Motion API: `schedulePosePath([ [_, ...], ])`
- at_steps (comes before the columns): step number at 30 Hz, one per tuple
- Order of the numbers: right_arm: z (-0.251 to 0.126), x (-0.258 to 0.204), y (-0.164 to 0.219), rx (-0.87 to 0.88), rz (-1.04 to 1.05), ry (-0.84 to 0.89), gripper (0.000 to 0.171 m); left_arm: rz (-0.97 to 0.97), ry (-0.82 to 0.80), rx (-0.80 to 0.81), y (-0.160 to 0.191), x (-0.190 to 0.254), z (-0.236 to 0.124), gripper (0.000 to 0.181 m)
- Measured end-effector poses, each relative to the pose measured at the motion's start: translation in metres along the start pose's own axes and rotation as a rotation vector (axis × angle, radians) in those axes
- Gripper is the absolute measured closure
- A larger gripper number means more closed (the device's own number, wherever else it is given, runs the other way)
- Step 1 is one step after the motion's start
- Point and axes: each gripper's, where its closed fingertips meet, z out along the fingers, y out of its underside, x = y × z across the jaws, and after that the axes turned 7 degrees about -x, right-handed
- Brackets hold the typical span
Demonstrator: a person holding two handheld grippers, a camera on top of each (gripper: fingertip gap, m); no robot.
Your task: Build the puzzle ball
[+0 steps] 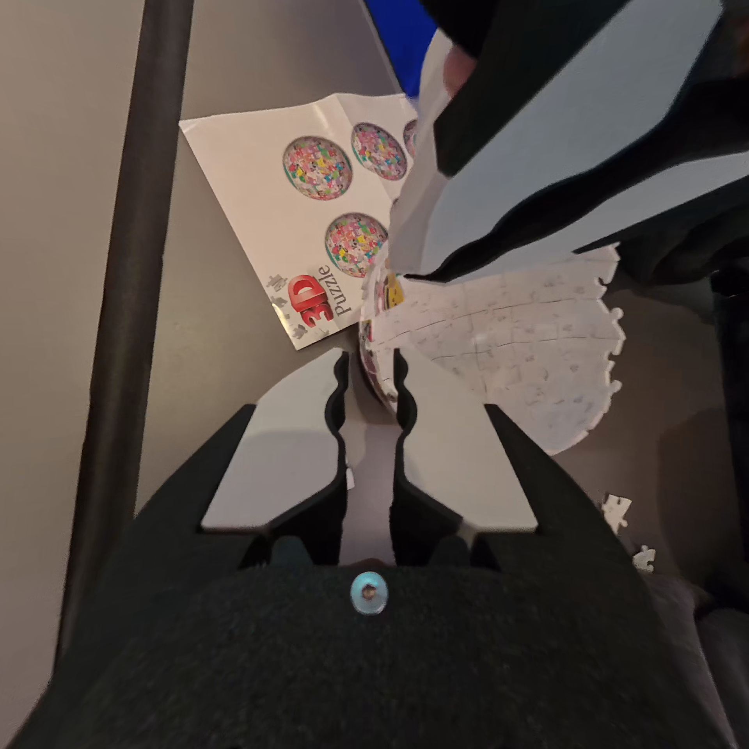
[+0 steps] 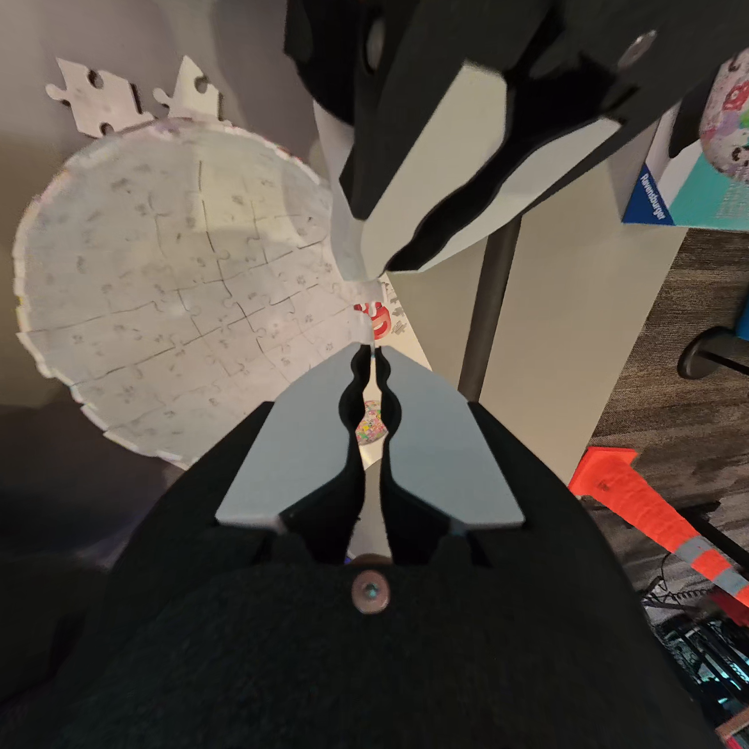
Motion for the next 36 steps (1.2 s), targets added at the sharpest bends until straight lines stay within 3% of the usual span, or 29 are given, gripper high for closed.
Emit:
schedulePosePath([
  [10, 0.0084, 0.0022, -0.0028, -0.051, -0.013, 0.012, 0.169, 0.008, -0.001, -0.023, -0.0005, 0.0010, 0.0057, 0.172],
  [36, 0.0063, 0.0067, -0.0007, -0.175, -0.028, 0.115, 0.169, -0.014, 0.012, -0.014, -0.0016, -0.0021, 0.0076, 0.173],
])
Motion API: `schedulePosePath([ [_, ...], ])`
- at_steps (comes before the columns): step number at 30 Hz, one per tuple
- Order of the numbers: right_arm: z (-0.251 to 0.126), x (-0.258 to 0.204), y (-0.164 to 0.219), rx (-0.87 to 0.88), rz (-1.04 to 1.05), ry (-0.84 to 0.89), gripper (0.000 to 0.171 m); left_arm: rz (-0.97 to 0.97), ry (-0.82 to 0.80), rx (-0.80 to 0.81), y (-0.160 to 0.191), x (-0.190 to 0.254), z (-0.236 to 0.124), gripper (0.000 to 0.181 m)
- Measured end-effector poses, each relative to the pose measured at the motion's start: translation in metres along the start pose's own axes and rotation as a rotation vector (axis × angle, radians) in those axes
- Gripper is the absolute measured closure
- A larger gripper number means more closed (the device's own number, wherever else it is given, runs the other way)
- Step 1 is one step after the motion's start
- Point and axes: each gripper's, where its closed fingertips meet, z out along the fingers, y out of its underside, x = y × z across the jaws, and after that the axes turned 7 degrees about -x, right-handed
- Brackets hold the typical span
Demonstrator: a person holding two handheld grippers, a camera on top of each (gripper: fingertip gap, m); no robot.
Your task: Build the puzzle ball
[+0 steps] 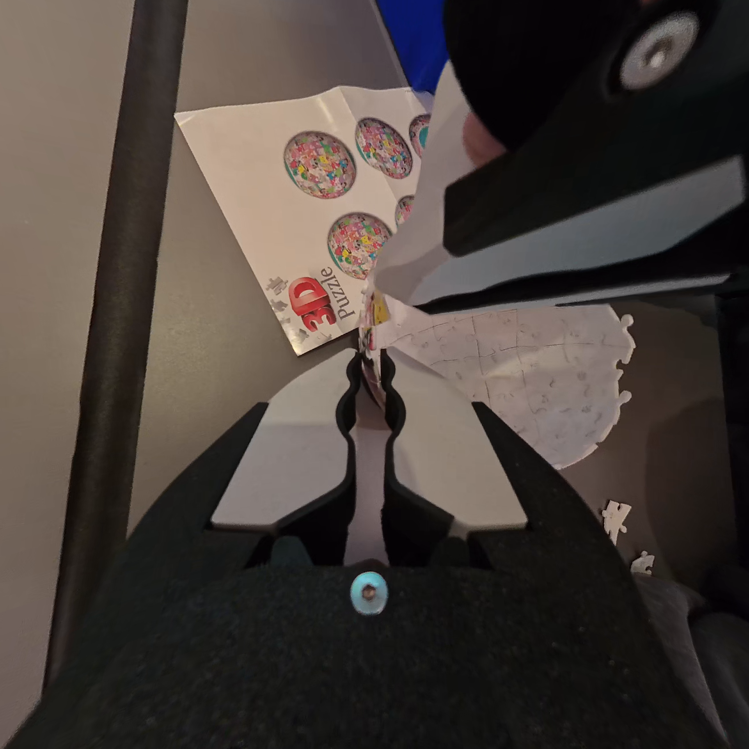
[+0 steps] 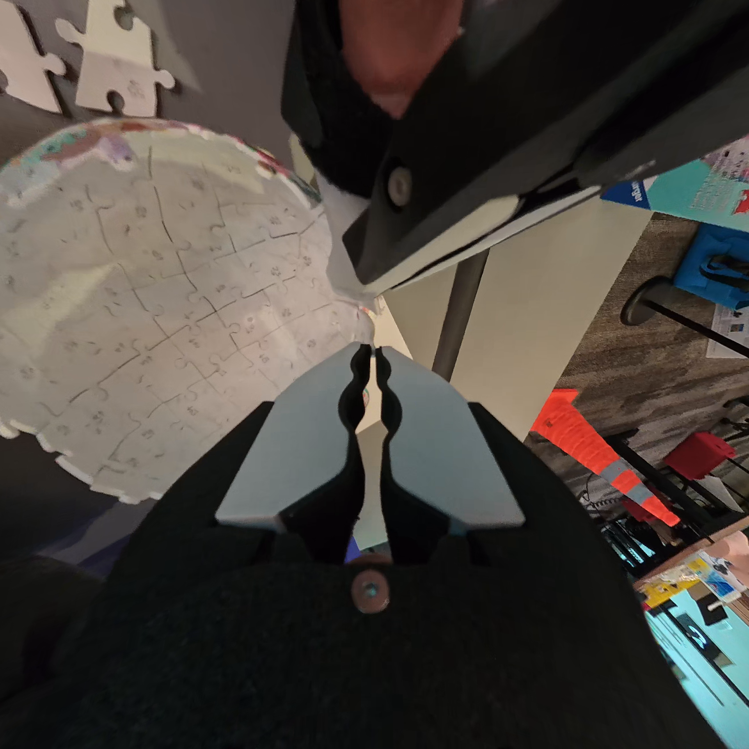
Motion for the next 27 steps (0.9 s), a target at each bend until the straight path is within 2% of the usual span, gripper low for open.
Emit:
schedulePosePath([
  [27, 0.0057, 0.0013, 0.0010, -0.100, 0.003, 0.037, 0.168, -0.010, 0.005, -0.003, -0.0003, -0.0017, 0.0024, 0.173],
])
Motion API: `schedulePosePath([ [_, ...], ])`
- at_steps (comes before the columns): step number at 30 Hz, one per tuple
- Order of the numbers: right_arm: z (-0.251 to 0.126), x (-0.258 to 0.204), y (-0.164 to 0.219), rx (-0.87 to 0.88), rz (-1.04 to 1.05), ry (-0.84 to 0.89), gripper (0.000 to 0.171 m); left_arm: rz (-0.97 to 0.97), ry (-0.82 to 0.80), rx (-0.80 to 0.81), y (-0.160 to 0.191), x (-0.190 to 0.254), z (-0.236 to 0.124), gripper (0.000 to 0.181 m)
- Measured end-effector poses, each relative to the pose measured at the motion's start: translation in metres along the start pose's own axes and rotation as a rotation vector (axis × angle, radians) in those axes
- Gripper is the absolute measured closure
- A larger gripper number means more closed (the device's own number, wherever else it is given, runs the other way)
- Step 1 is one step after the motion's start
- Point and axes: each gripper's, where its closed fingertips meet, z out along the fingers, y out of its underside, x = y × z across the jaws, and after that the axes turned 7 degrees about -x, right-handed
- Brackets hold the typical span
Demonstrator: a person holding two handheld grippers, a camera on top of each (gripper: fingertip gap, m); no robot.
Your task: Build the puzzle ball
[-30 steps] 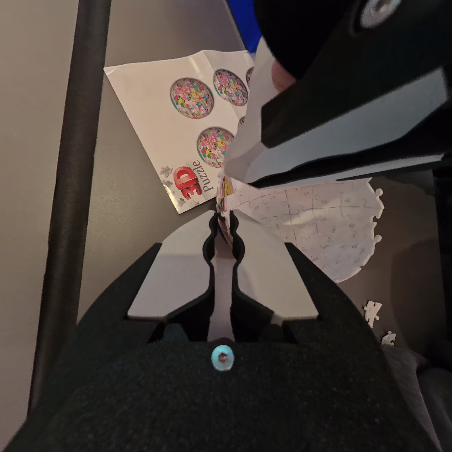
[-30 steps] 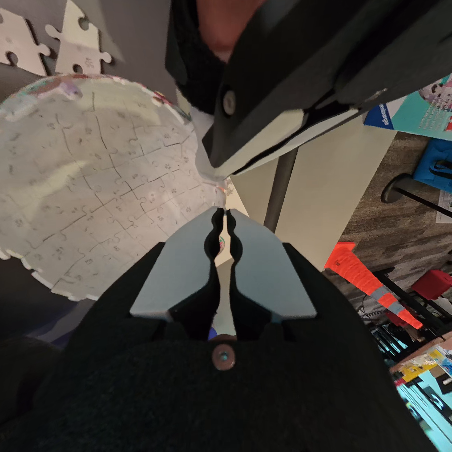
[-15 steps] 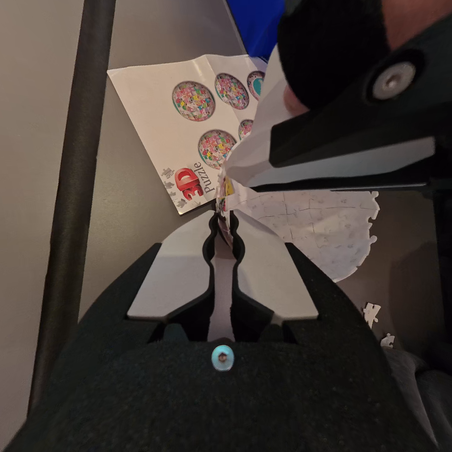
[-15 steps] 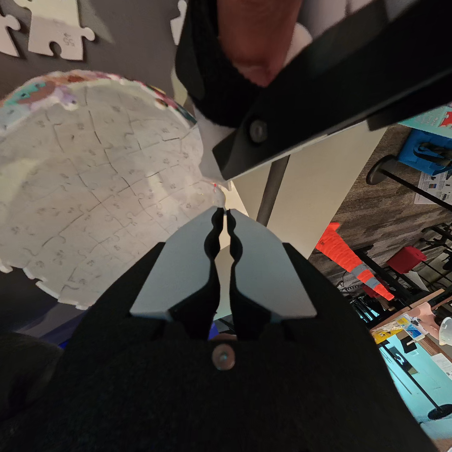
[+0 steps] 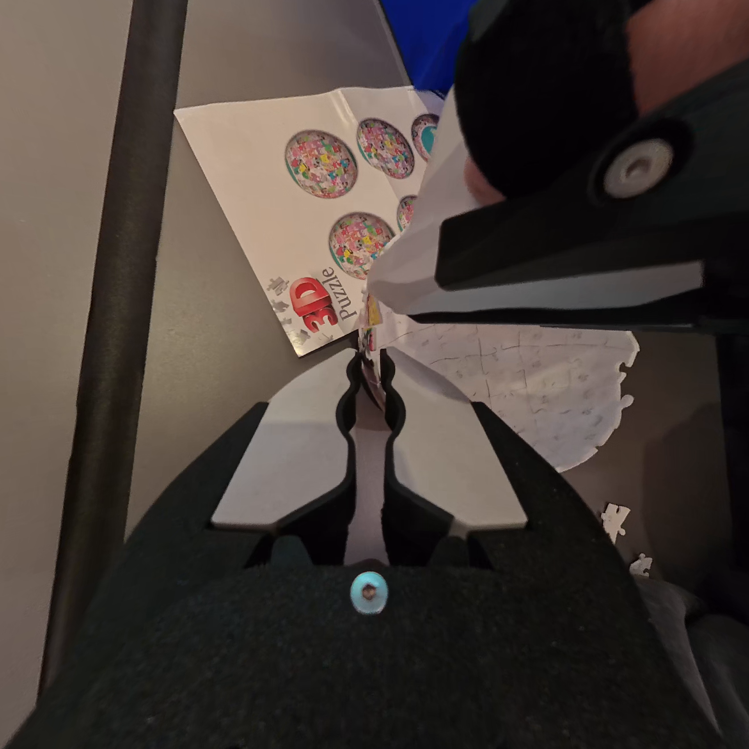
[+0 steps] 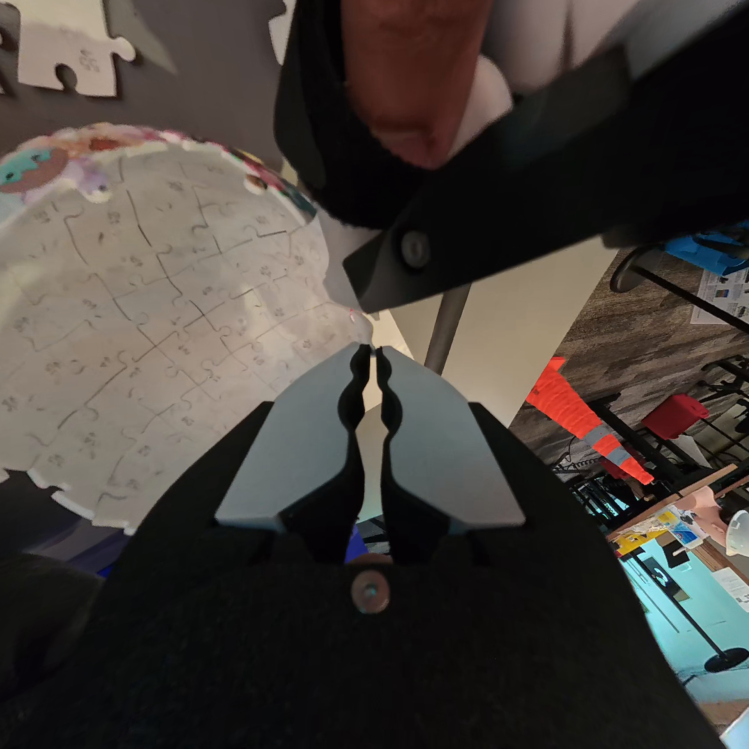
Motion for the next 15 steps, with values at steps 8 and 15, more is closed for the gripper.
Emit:
schedulePosePath([
  [8, 0.001, 0.001, 0.000, -0.007, 0.009, -0.001, 0.168, 0.000, -0.001, 0.006, -0.002, 0.000, 0.001, 0.173],
  [15, 0.000, 0.001, 0.000, 0.006, 0.032, -0.015, 0.168, 0.006, -0.011, 0.039, -0.010, 0.000, -0.001, 0.172],
])
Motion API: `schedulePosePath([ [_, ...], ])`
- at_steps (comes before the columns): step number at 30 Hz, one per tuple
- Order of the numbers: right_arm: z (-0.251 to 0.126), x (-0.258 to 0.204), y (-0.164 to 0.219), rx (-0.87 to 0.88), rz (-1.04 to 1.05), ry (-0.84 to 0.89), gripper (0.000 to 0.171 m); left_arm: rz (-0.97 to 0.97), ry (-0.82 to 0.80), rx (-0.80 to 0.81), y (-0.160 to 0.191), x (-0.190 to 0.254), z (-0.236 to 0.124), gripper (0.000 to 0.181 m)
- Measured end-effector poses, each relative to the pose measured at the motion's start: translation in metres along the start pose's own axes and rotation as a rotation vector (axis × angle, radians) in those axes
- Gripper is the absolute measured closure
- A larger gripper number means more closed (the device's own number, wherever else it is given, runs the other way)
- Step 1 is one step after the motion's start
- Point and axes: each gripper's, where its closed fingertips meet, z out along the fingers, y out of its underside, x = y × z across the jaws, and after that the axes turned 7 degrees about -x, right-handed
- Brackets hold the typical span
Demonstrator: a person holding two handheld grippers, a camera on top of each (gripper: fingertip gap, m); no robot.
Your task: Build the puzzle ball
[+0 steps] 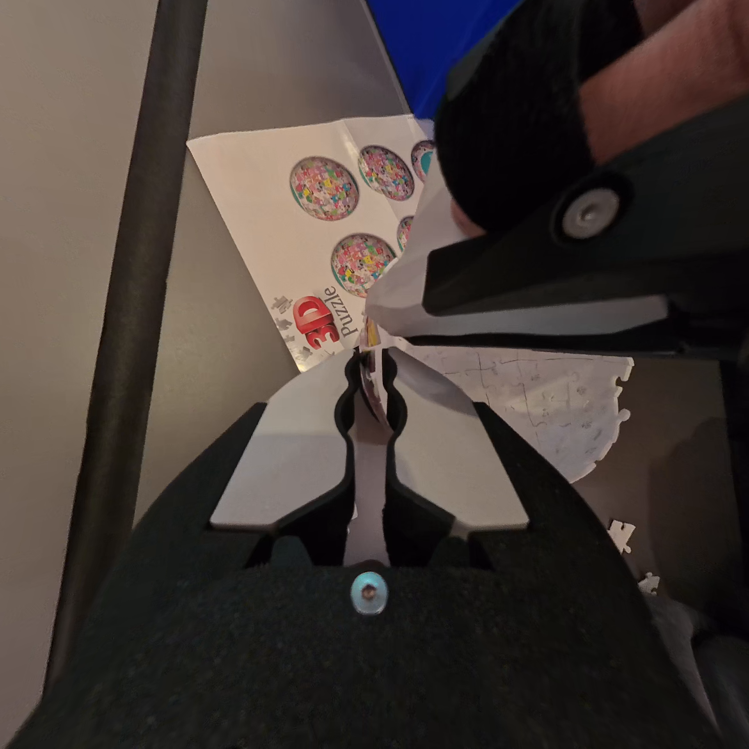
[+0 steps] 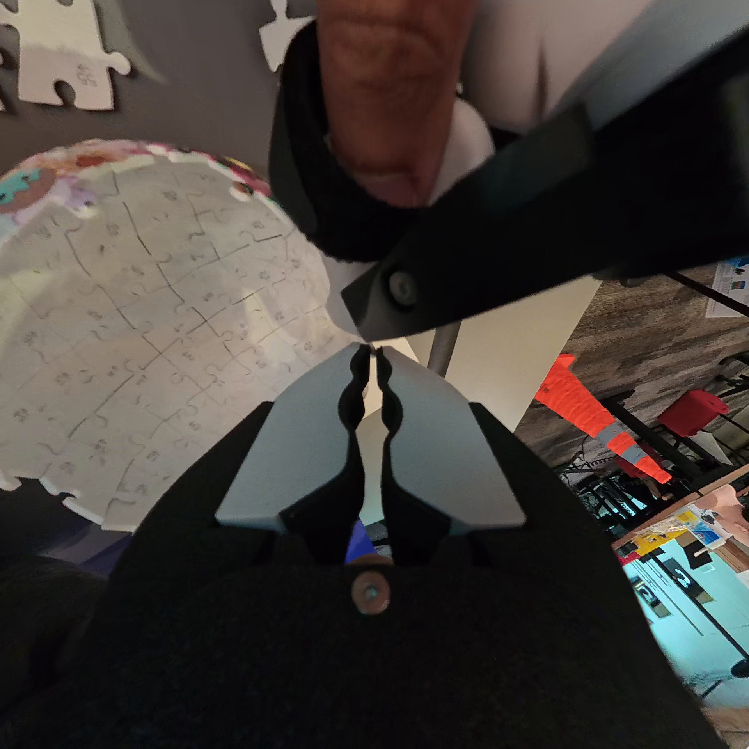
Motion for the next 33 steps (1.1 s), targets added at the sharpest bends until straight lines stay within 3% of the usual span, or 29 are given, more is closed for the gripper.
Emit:
schedulePosePath([
  [16, 0.000, 0.001, -0.001, 0.143, -0.010, -0.035, 0.168, 0.038, -0.019, 0.046, -0.007, -0.001, -0.002, 0.176],
  [23, -0.015, 0.002, 0.002, 0.453, 0.074, -0.245, 0.152, 0.046, -0.017, 0.048, -0.007, 0.000, -0.003, 0.176],
  [27, -0.009, -0.007, 0.005, 0.488, 0.093, -0.387, 0.151, 0.051, -0.017, 0.048, -0.008, 0.001, -0.003, 0.176],
  [33, 0.003, -0.009, -0.001, 0.461, 0.067, -0.376, 0.154, 0.054, -0.018, 0.049, -0.008, 0.001, -0.003, 0.176],
])
